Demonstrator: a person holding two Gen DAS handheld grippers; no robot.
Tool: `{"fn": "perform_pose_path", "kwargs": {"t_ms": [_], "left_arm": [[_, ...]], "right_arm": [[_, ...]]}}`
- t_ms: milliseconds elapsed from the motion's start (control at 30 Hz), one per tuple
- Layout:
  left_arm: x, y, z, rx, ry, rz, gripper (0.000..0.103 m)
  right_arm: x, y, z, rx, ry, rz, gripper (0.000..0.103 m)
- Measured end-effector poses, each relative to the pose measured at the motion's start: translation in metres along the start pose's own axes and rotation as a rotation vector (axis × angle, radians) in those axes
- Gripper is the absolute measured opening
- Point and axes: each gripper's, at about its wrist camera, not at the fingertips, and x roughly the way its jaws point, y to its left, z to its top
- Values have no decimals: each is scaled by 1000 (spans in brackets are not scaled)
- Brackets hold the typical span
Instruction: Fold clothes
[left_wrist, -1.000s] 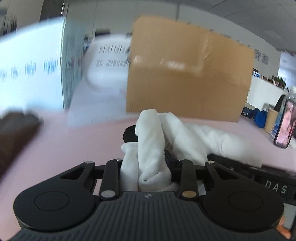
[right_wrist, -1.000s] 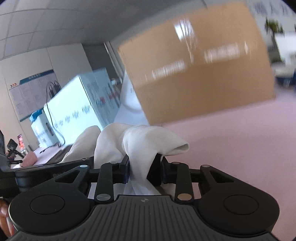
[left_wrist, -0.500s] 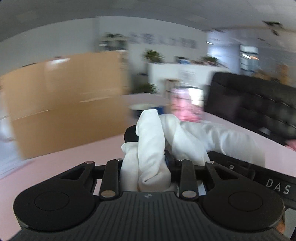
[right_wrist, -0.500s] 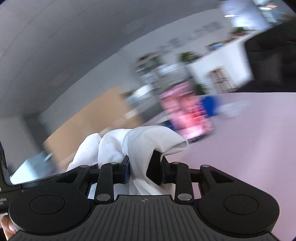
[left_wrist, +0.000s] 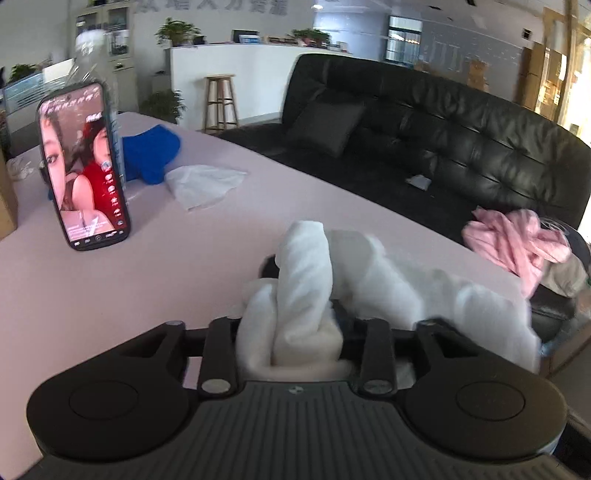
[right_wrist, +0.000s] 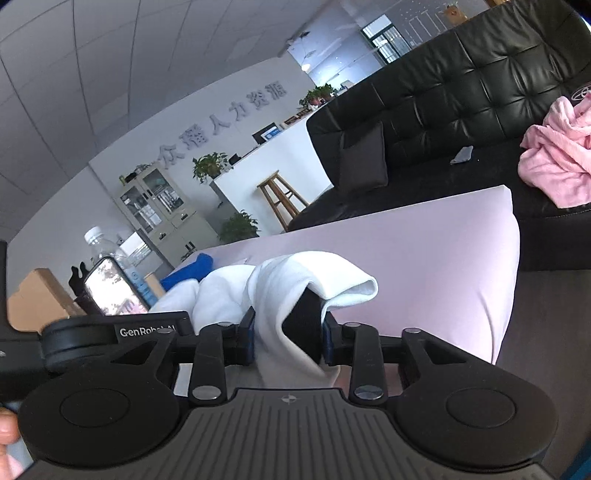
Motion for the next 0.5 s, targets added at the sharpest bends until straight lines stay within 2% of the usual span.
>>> {"fn": "perform_pose_path", "kwargs": {"t_ms": [33,100,133,200,233,267,300,333,367,400,467,500], "left_arm": [[3,2,-2,12,-26,41,93],[5,-1,-5,11,-43,51,95],[2,4,-6,-10,-33,28,95],[-10,10,-6,-18,-51,20,95],[-20,11,-6,-3,-88,27,95],[-32,12,-7,18,-142,51,95],[-43,12,-10,31,-205,89,94],[-55,12,-13,42,-270,129,93],[-80,10,-23,63,-437,201,93],[-89,6,-25,92,-472,182,93],[-99,-2,-27,151,-483,107,93],[-99,-3,-27,159,-472,87,92]], "right_arm": [[1,1,0,-7,-4,-7,45],[-1,4,0,-37,-28,-44,65],[-3,7,-1,-62,-53,-79,80],[-13,11,-3,-111,-123,-114,82],[-23,15,-4,-168,-183,-119,80],[-35,20,-5,-239,-258,-125,74],[-41,22,-6,-274,-290,-125,71],[-52,27,-10,-348,-333,-113,58],[-60,32,-13,-401,-338,-79,45],[-66,36,-17,-440,-326,-38,39],[-72,43,-23,-492,-275,38,19],[-72,44,-25,-492,-249,53,17]]}}
